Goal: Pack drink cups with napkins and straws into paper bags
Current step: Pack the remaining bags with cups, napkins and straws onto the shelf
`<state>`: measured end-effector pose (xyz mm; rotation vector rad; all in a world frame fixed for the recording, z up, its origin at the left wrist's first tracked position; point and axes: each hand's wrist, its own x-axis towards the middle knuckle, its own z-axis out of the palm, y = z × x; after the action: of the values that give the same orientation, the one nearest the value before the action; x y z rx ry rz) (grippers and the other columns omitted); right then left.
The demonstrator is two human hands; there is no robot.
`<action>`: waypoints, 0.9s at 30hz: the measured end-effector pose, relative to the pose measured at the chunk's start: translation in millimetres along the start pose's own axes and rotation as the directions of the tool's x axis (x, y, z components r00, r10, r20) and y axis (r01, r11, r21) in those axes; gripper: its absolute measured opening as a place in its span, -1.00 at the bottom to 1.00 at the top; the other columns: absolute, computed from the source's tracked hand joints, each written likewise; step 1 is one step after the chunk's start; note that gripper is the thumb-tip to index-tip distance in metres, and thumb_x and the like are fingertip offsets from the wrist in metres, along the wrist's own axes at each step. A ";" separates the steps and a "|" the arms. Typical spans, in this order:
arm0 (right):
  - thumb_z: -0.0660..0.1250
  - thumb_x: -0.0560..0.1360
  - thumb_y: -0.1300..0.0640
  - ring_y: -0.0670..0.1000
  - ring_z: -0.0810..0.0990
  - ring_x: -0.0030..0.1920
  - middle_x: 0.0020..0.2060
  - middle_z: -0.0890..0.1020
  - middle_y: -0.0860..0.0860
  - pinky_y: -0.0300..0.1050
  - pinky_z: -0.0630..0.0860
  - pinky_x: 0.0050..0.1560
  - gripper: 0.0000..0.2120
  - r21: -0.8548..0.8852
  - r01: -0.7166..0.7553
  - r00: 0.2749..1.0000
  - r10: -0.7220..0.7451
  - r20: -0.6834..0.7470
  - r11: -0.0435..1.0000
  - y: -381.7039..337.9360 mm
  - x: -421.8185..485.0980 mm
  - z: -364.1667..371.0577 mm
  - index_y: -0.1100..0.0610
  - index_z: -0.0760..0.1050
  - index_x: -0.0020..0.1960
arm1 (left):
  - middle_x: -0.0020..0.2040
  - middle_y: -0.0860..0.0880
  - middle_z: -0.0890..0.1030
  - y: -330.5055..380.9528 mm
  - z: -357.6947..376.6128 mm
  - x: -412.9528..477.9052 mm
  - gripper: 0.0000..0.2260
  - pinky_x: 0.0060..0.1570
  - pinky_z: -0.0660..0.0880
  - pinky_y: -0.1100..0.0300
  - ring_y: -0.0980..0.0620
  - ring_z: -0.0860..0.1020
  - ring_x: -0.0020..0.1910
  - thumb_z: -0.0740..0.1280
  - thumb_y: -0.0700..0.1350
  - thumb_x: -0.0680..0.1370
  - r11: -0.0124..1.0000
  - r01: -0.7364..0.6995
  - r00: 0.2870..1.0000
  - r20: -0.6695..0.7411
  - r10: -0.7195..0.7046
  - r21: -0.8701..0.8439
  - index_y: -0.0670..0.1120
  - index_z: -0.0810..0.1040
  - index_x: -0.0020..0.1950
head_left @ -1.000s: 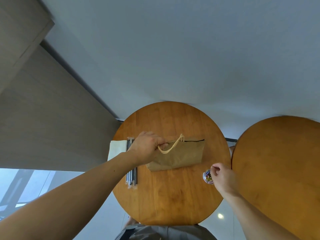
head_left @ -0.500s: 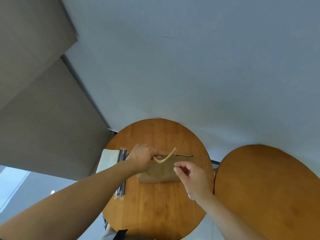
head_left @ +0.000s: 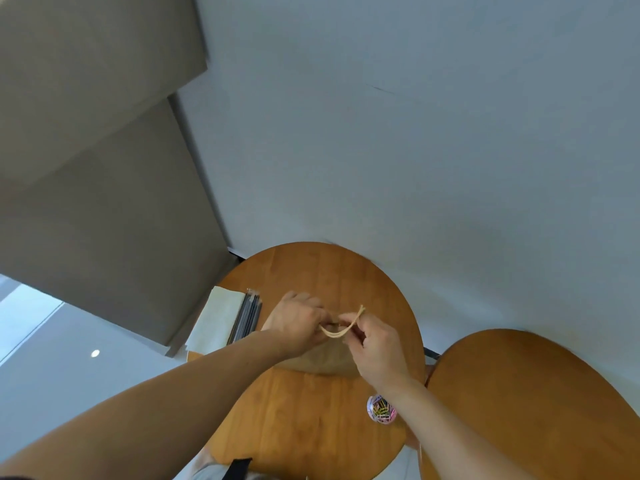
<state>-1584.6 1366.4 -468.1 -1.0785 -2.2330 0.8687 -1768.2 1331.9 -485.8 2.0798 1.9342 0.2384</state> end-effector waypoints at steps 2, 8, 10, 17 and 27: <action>0.46 0.46 0.31 -0.22 0.60 -0.16 -0.15 0.62 -0.26 -0.38 0.52 -0.10 -0.78 -0.035 -0.010 1.000 0.010 -0.003 0.999 1.3 7.3 -0.1 0.09 0.65 0.06 | -0.04 0.12 0.58 -0.7 1.9 0.5 -0.80 0.00 0.21 0.18 0.05 0.50 0.01 0.26 0.11 0.59 1.000 -0.015 0.999 -0.031 0.014 -0.019 0.16 0.60 0.16; 0.42 0.52 0.21 -0.23 0.54 -0.29 -0.20 0.65 -0.17 -0.50 0.40 -0.22 -0.79 -0.107 -0.068 0.993 0.077 0.084 0.992 8.5 23.3 -1.2 0.06 0.61 0.14 | -0.05 0.13 0.61 -5.6 -0.6 3.7 -0.79 0.03 0.25 0.18 0.05 0.50 -0.01 0.25 0.06 0.60 0.997 -0.043 0.998 -0.054 0.039 -0.072 0.16 0.60 0.19; 0.40 0.53 0.19 -0.20 0.55 -0.29 -0.25 0.58 -0.24 -0.42 0.44 -0.22 -0.81 -0.116 -0.073 0.988 0.088 0.129 0.991 10.0 27.4 -2.1 0.04 0.61 0.13 | -0.06 0.12 0.62 -6.7 -0.5 5.2 -0.80 0.05 0.23 0.19 0.05 0.51 -0.01 0.25 0.06 0.62 0.995 -0.048 0.997 -0.065 0.042 -0.090 0.13 0.62 0.16; 0.40 0.54 0.18 -0.09 0.65 -0.20 -0.15 0.71 -0.09 -0.16 0.60 -0.13 -0.81 -0.138 -0.045 0.986 0.066 0.154 0.989 15.4 35.4 -1.0 0.06 0.63 0.14 | -0.10 0.11 0.63 -7.2 0.4 6.6 -0.83 0.09 0.30 0.12 0.04 0.53 -0.06 0.29 -0.02 0.58 0.991 -0.063 0.995 -0.085 0.054 -0.118 0.09 0.65 0.10; 0.36 0.56 0.15 0.00 0.67 -0.09 -0.07 0.70 -0.03 -0.04 0.62 -0.08 -0.84 -0.218 0.041 0.981 0.002 0.195 0.975 19.7 39.1 0.0 0.09 0.62 0.13 | -0.15 0.11 0.62 -7.2 0.0 9.4 -0.85 0.01 0.22 0.19 0.04 0.55 -0.10 0.31 -0.05 0.57 0.991 -0.067 0.993 -0.100 0.055 -0.119 0.07 0.65 0.07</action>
<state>-1596.7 1407.7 -476.0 -1.1082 -2.5481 0.7585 -1774.2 1341.7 -488.9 2.0848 1.8601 0.4672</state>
